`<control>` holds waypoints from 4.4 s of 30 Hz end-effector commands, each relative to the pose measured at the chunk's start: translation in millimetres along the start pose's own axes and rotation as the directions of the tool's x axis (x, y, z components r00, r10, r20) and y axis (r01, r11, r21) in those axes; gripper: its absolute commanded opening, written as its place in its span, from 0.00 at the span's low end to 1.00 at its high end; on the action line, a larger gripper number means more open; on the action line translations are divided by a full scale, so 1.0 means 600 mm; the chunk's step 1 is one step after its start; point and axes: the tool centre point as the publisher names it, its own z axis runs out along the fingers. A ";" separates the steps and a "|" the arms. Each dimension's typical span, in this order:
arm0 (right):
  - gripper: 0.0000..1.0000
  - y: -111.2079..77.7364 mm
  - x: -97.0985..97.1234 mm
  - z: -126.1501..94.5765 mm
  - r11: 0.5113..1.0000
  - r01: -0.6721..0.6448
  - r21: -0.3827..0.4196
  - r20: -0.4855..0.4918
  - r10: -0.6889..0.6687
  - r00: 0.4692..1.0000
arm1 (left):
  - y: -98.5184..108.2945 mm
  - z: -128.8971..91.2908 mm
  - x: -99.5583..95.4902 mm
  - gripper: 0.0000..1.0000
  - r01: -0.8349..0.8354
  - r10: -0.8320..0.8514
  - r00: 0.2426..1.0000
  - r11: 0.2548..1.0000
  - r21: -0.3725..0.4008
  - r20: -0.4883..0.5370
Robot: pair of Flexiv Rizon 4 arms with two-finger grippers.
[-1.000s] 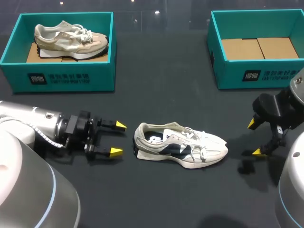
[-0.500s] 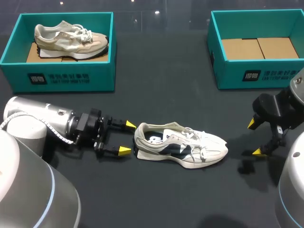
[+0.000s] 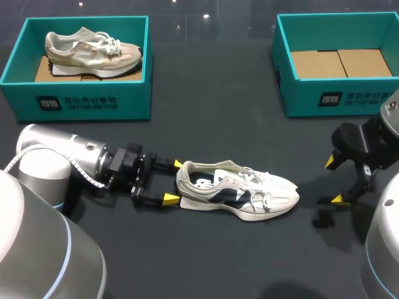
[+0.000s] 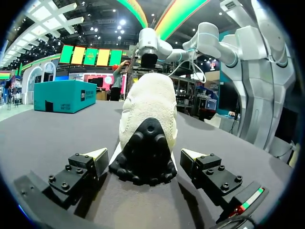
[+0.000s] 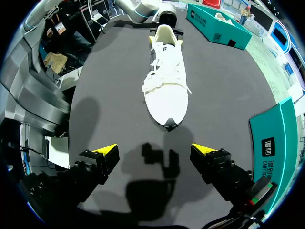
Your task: Take the shoe out of the shoebox, open the shoe tongue, remove and reinsert the insole, then place the shoe into the shoebox
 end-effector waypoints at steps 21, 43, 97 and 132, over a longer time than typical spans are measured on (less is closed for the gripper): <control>1.00 -0.001 0.003 0.000 1.000 0.000 0.002 0.003 0.000 1.000 | -0.002 0.040 -0.010 1.00 -0.004 0.004 1.000 1.000 0.015 0.000; 1.00 -0.001 0.003 0.000 1.000 0.000 0.002 0.003 0.000 1.000 | -0.006 0.088 0.008 1.00 -0.015 0.016 0.999 1.000 0.019 -0.031; 1.00 -0.001 0.003 0.000 1.000 0.000 0.002 0.003 0.000 1.000 | 0.007 0.049 0.024 0.00 -0.031 0.030 0.999 0.999 0.029 0.040; 1.00 0.189 0.014 -0.017 0.785 -0.617 0.060 0.135 0.606 0.784 | 0.007 0.048 0.024 0.00 -0.029 0.028 0.999 0.999 0.030 0.031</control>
